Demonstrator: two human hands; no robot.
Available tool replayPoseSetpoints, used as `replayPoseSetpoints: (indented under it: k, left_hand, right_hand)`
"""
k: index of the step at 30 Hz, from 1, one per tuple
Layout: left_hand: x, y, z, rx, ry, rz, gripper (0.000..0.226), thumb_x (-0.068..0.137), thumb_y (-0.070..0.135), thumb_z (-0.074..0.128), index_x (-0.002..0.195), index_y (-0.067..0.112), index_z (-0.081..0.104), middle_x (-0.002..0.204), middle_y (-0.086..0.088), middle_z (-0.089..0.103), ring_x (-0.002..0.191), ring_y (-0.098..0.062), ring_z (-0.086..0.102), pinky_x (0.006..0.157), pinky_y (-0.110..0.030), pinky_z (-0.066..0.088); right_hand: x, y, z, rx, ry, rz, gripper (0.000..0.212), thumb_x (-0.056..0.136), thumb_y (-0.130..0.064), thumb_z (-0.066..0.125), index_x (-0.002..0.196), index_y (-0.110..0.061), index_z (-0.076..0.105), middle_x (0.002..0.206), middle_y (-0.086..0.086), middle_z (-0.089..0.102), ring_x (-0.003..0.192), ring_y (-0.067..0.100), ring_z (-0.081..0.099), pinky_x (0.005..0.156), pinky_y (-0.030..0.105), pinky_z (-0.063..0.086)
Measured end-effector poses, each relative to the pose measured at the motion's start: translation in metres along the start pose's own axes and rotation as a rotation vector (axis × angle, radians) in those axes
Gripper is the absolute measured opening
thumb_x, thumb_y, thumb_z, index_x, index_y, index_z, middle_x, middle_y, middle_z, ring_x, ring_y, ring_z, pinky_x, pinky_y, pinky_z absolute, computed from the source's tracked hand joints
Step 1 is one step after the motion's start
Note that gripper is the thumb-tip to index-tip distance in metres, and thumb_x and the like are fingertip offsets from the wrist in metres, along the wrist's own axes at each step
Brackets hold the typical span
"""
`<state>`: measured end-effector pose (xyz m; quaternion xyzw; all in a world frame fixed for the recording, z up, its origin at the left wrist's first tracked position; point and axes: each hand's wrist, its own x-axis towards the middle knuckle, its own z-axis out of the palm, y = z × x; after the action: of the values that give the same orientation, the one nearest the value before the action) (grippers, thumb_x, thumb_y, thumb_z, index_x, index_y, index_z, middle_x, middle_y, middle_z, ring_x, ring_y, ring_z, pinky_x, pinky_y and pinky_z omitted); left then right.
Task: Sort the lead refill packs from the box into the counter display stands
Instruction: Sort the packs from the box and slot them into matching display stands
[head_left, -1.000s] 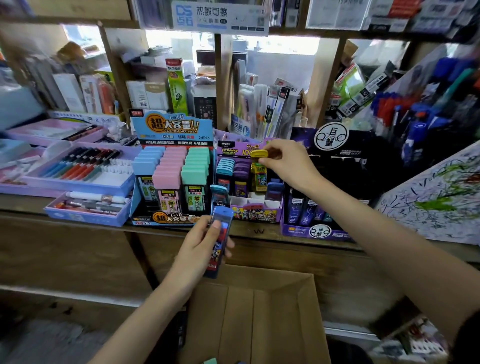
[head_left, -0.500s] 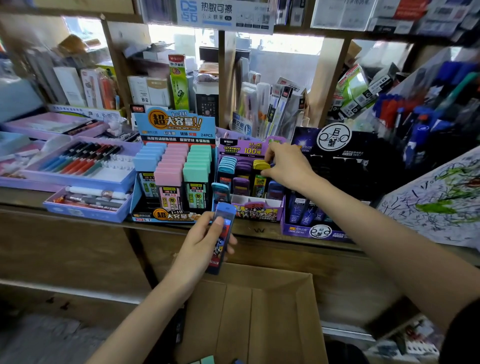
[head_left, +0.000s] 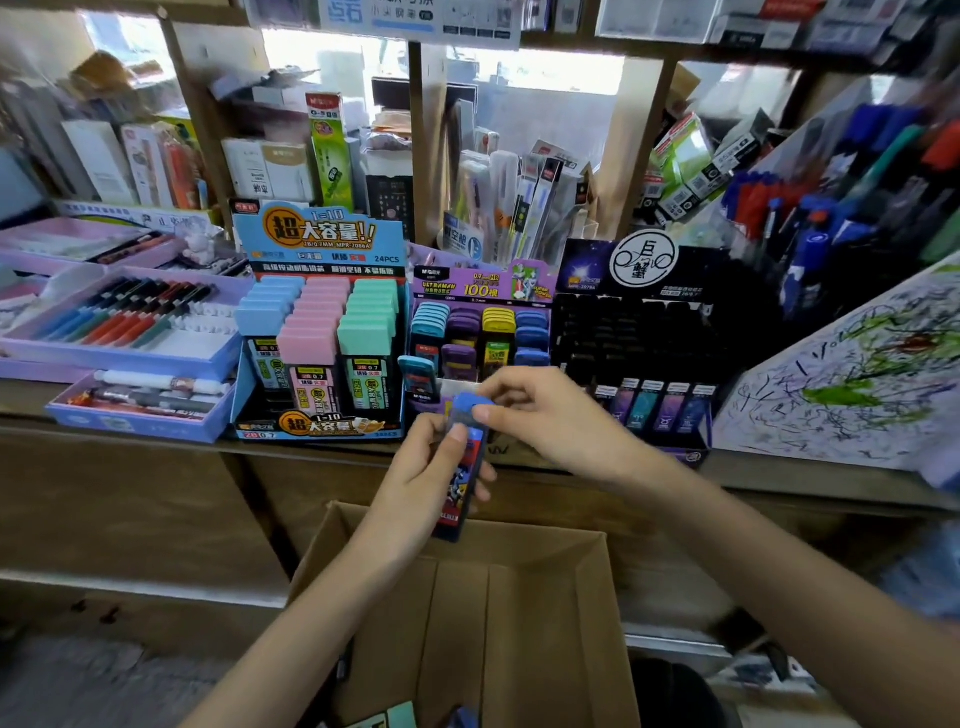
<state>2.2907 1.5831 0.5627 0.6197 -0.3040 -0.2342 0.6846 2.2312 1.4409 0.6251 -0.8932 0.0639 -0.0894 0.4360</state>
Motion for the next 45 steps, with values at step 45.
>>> replayPoseSetpoints:
  k: [45]
  left_hand:
    - [-0.045,-0.062,-0.055,1.026,-0.135,0.213,0.023,0.091,0.017,0.057,0.113,0.010,0.056,0.109,0.000,0.050,0.102,-0.019,0.053,0.085,-0.025,0.040]
  right_hand:
    - [-0.050,0.044,0.028,-0.426,-0.080,-0.051,0.013,0.088,-0.019,0.062,0.101,-0.018,0.065,0.094,-0.005,0.063,0.085,0.006,0.056,0.078,0.020,0.044]
